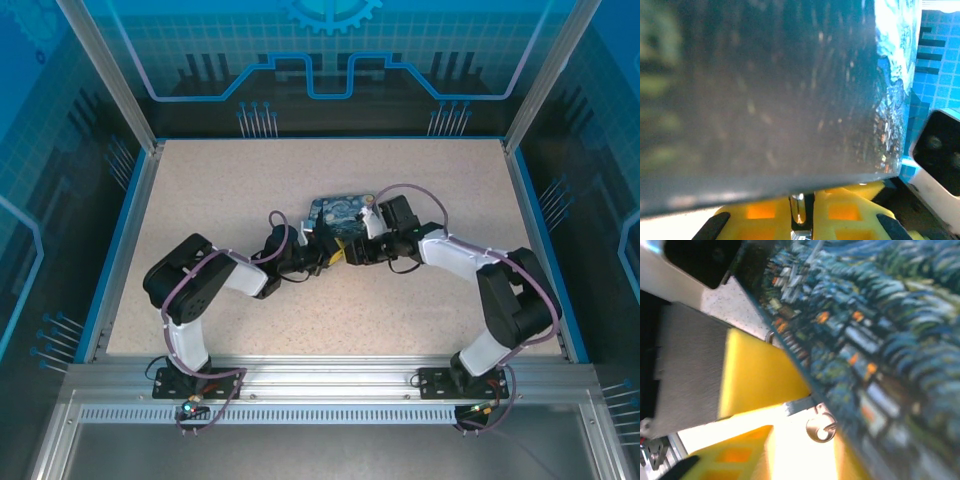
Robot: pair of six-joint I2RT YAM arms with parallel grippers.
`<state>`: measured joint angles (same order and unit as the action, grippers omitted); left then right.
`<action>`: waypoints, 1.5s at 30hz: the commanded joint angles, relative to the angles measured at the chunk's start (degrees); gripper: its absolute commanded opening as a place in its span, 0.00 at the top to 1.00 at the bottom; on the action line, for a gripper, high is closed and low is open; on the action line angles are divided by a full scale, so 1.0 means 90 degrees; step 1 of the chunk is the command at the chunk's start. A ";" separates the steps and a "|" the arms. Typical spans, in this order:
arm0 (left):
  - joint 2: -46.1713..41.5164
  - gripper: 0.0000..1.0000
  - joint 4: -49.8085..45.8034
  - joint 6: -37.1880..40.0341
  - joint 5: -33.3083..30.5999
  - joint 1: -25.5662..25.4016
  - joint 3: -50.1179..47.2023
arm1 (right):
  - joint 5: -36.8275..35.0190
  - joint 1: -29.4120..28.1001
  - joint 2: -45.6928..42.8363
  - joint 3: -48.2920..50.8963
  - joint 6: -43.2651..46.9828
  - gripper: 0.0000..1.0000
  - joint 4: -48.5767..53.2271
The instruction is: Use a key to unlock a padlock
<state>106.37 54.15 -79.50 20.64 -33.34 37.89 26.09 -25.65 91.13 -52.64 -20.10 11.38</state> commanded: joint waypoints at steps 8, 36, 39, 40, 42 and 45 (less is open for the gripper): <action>-0.0133 1.00 -0.0479 0.0046 0.0132 0.0008 0.0054 | -0.1593 -0.0425 -0.1125 -0.0038 0.0719 0.57 0.0794; -0.0287 1.00 -0.0965 0.0215 0.0245 0.0026 0.0272 | -0.3811 -0.1677 -0.0564 0.0653 0.2028 0.68 -0.0832; -0.0302 1.00 -0.0988 0.0227 0.0243 0.0027 0.0282 | -0.3827 -0.1674 -0.0437 0.0571 0.2030 0.68 -0.0878; -0.0296 1.00 -0.0989 0.0230 0.0255 0.0023 0.0288 | -0.3843 -0.1680 -0.0396 0.0541 0.2036 0.68 -0.0889; -0.0304 1.00 -0.0989 0.0229 0.0258 0.0017 0.0291 | -0.3856 -0.1676 -0.0309 0.0484 0.2038 0.69 -0.0907; -0.0305 1.00 -0.0978 0.0220 0.0265 0.0031 0.0279 | -0.3858 -0.1676 -0.0164 0.0397 0.2057 0.70 -0.0929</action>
<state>105.23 47.07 -77.56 20.91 -33.32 39.53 -8.08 -40.10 88.36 -47.18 -2.46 4.58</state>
